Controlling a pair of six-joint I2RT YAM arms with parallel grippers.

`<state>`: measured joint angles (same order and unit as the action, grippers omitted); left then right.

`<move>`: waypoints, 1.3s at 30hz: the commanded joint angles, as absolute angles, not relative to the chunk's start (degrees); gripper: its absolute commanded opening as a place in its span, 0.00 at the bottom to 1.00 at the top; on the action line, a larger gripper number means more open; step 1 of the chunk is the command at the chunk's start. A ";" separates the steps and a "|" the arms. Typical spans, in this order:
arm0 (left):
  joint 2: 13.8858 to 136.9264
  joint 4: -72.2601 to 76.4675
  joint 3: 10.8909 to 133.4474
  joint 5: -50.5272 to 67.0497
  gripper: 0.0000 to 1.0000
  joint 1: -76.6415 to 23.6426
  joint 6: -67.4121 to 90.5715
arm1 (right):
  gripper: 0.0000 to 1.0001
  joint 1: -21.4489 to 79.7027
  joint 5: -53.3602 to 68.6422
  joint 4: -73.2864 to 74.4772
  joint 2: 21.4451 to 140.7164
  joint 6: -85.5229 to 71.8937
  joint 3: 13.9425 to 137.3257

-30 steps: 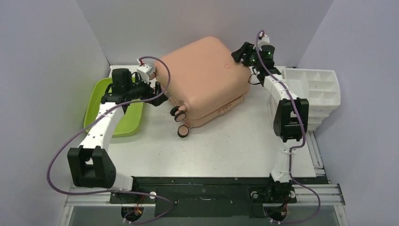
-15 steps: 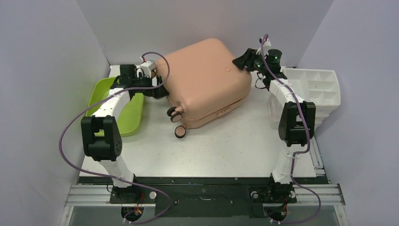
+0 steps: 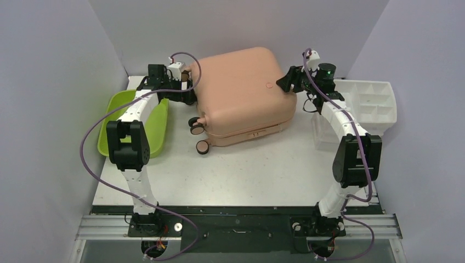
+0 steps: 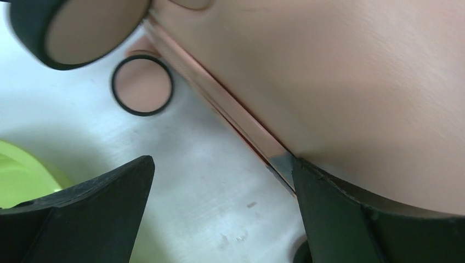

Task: Open, take out, and arrange the luggage
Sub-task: Adjust the luggage at the center of the board.

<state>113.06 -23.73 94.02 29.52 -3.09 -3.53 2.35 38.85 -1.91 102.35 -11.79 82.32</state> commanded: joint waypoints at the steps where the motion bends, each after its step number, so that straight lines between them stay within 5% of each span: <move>1: 117.62 -18.91 105.79 27.94 0.96 -8.02 1.43 | 0.59 9.85 51.97 13.57 101.17 -12.29 75.90; 15: 121.21 -28.21 120.91 21.98 0.96 -5.07 0.51 | 0.59 17.84 46.97 2.44 90.94 -17.87 62.67; 25: 100.06 -21.77 99.68 29.59 0.96 -3.40 0.30 | 0.65 10.80 36.93 -1.35 83.30 -20.20 68.00; 39: 84.80 -23.41 80.22 30.09 0.96 -6.80 -7.90 | 0.66 6.77 25.44 2.38 102.15 -19.54 83.20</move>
<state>86.65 -22.68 83.79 30.06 -4.97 -3.01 6.63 26.39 -0.47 99.20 -18.59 81.56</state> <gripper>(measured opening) 0.963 0.664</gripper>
